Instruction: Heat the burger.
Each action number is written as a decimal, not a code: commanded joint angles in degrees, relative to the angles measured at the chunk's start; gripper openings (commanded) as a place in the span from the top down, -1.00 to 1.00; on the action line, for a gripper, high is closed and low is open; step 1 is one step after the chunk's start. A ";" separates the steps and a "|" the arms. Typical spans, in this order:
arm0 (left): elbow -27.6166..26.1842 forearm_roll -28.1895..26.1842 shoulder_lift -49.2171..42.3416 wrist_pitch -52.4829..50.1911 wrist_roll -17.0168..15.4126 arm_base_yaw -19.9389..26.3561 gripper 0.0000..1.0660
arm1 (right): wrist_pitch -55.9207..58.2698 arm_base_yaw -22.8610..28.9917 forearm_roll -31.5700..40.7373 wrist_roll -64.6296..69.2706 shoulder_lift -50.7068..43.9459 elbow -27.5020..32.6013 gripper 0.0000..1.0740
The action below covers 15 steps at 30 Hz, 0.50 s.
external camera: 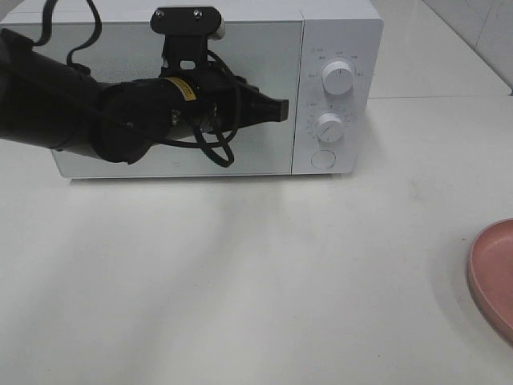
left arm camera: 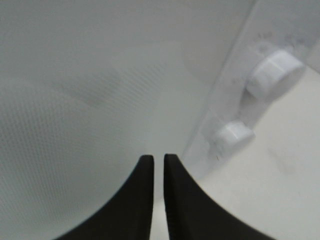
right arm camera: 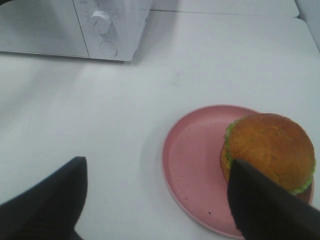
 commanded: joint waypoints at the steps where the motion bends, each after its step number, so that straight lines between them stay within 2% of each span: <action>1: 1.66 0.40 -5.50 14.61 0.00 -1.89 0.31 | -0.34 -0.34 -0.23 -0.52 -1.60 0.11 -0.40; 2: 1.66 0.40 -5.50 14.61 0.00 -1.89 0.31 | -0.34 -0.34 -0.23 -0.52 -1.60 0.11 -0.40; 3: 1.66 0.97 -6.59 18.68 0.00 -2.06 -0.01 | -0.34 -0.34 -0.23 -0.46 -1.60 0.11 -0.40; 4: 1.66 0.97 -6.59 18.68 0.00 -2.06 -0.01 | -0.34 -0.34 -0.23 -0.46 -1.60 0.11 -0.40; 5: 1.66 2.12 -8.42 26.13 0.00 -2.01 -0.61 | -0.34 -0.34 -0.23 -0.46 -1.60 0.11 -0.40; 6: 1.66 3.44 -10.14 32.43 0.00 -2.01 -0.91 | -0.34 -0.34 -0.23 -0.46 -1.60 0.11 -0.40; 15: 1.55 7.45 -16.67 50.82 -0.34 -2.01 -0.85 | -0.34 -0.34 -0.23 -0.46 -1.60 0.11 -0.40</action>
